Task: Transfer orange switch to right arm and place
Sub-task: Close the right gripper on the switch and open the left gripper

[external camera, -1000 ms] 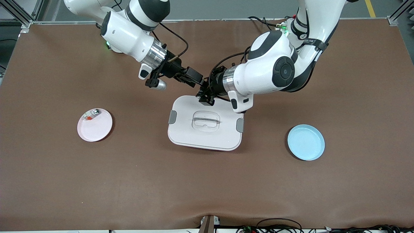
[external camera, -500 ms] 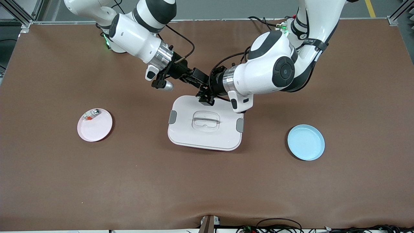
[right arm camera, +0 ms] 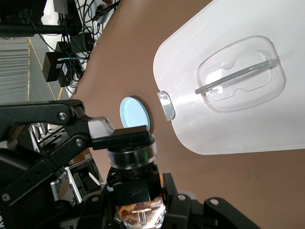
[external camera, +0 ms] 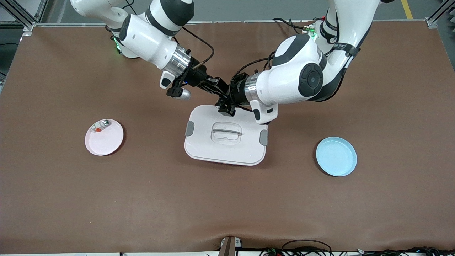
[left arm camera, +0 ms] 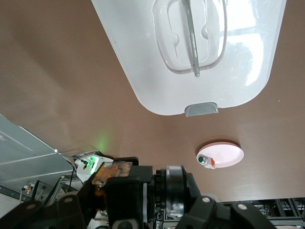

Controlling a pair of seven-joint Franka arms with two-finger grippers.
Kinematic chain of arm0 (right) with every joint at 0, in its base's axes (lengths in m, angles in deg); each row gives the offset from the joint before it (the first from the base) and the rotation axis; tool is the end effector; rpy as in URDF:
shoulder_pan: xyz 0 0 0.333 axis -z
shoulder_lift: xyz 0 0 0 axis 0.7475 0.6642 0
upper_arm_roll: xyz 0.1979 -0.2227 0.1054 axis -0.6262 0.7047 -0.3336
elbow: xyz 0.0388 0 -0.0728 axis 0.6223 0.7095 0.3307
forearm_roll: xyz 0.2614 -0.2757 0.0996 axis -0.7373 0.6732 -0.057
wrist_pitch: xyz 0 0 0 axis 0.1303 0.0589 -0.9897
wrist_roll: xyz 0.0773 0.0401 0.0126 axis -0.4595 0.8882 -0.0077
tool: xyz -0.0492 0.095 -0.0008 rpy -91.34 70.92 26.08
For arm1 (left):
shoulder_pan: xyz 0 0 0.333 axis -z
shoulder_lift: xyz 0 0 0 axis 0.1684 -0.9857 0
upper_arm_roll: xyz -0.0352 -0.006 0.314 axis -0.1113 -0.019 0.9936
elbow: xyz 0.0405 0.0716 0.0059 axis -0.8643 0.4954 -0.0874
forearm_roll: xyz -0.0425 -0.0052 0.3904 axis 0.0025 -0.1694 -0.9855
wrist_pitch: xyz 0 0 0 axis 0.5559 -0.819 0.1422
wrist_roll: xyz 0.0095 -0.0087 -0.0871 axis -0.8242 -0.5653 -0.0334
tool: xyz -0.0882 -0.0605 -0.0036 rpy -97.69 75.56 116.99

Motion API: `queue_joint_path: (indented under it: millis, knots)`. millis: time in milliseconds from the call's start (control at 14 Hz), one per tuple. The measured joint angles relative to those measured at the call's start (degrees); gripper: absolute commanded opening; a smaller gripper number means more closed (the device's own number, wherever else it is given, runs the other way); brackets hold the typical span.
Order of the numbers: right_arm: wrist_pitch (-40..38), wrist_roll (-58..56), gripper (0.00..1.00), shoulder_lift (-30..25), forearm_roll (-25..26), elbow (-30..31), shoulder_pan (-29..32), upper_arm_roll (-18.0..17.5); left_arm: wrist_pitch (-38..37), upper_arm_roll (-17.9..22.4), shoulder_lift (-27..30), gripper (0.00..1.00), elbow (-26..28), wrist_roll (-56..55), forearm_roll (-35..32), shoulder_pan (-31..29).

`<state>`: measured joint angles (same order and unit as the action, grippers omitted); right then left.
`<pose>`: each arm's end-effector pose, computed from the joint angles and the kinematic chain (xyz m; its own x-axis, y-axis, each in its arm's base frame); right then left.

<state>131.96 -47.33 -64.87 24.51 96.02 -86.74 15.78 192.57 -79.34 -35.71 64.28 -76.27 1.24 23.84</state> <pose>0.4661 0.4034 0.4752 0.8862 -0.4274 -0.1792 -0.4126 -0.5516 -0.7249 0.5480 -0.4484 0.4902 0.2690 0.7181 -0.6418 0.9184 -0.3919 -0.0536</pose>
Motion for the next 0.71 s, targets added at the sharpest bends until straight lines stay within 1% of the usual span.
queue_joint_path:
  millis: [71,143,214,286,357,714]
  knots:
    - [0.0,0.0,0.00,0.0,0.0,0.0,0.0,0.0,0.0,0.0,0.0,0.04,0.0,0.0,0.0,0.0]
    - [0.0,0.0,0.00,0.0,0.0,0.0,0.0,0.0,0.0,0.0,0.0,0.17,0.0,0.0,0.0,0.0]
    - [0.0,0.0,0.00,0.0,0.0,0.0,0.0,0.0,0.0,0.0,-0.1,0.36,0.0,0.0,0.0,0.0]
    - [0.0,0.0,0.00,0.1,0.0,0.0,0.0,0.0,0.0,0.0,-0.1,0.73,0.0,0.0,0.0,0.0]
    - [0.0,0.0,0.00,0.1,0.0,0.0,0.0,0.0,0.0,0.0,-0.1,1.00,0.0,0.0,0.0,0.0]
    - [0.0,0.3,0.00,0.1,0.0,-0.2,0.0,0.1,0.2,0.2,0.0,1.00,-0.8,4.4,0.1,-0.7]
